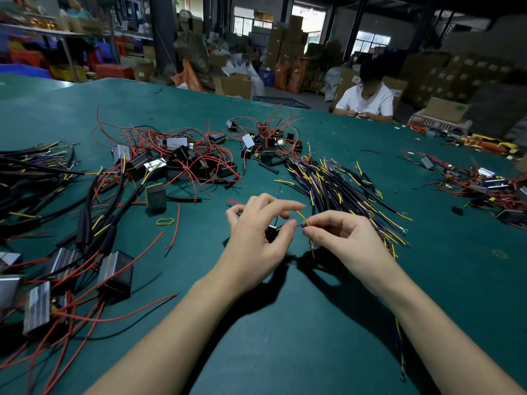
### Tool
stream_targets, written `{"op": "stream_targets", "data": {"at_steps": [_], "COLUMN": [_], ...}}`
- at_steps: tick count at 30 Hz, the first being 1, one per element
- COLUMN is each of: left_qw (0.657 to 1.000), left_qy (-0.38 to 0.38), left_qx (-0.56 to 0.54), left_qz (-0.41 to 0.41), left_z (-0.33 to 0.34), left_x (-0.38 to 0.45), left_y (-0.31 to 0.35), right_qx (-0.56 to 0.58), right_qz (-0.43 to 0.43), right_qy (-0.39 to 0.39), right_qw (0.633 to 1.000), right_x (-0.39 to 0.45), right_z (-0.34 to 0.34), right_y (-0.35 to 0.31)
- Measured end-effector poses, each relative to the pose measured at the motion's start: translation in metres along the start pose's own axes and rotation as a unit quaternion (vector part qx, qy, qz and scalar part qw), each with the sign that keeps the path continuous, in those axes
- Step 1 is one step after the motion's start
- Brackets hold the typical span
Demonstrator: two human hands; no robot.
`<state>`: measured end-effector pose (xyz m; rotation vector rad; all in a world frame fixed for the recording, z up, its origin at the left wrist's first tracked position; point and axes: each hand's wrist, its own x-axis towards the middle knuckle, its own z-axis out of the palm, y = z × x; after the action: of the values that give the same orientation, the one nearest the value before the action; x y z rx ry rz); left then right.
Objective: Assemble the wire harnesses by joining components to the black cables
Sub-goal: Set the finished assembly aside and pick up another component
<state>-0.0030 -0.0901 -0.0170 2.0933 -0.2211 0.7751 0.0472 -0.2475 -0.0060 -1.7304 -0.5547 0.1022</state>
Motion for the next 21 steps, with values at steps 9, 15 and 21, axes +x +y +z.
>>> {"op": "stream_targets", "data": {"at_steps": [9,15,21], "left_qw": [0.997,0.987,0.984], "left_qy": [-0.007,-0.069,-0.093], "left_qx": [0.004,0.067,0.083], "left_qz": [0.070,0.131,0.128], "left_z": [-0.0008,-0.0032,-0.0032], "left_x": [0.0018,0.0004,0.0006], "left_y": [0.0002,-0.0057,-0.0076], "right_qx": [0.080,-0.013,-0.032], "right_qz": [0.043,0.024,-0.013], "right_qy": [-0.022,0.022,0.053], "right_qw": [0.996,0.999,0.998], "right_x": [0.0005,0.0015,0.0002], "right_z": [-0.0065,-0.0012,0.0026], "right_y": [0.0052,0.0038,-0.0011]}}
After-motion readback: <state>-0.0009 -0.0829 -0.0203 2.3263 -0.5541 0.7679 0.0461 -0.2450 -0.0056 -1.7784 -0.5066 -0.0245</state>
